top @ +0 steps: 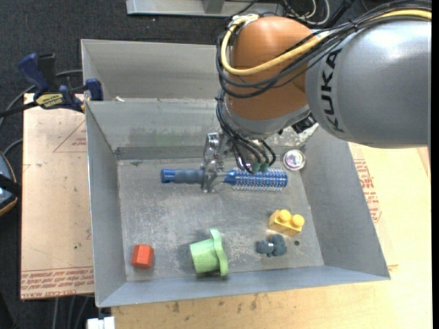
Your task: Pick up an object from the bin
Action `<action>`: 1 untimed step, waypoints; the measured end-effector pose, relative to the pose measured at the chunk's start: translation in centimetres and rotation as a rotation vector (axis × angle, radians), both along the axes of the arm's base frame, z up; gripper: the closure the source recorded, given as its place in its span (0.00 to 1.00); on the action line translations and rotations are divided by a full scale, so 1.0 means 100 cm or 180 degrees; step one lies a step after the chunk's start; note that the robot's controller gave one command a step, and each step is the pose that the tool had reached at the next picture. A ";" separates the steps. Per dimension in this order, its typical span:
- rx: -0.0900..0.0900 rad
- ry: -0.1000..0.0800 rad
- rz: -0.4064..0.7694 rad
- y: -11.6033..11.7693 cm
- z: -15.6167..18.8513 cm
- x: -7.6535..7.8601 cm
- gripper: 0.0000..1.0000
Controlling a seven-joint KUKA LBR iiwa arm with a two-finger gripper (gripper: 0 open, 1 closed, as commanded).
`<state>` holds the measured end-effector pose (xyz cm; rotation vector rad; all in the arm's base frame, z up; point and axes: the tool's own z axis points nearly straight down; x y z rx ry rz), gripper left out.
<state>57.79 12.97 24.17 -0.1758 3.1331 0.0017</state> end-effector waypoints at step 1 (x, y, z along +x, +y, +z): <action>0.0001 0.0003 -0.0002 0.000 0.000 0.000 0.00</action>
Offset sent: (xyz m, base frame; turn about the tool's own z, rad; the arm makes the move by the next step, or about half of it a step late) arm 0.0000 0.0000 0.0000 0.0000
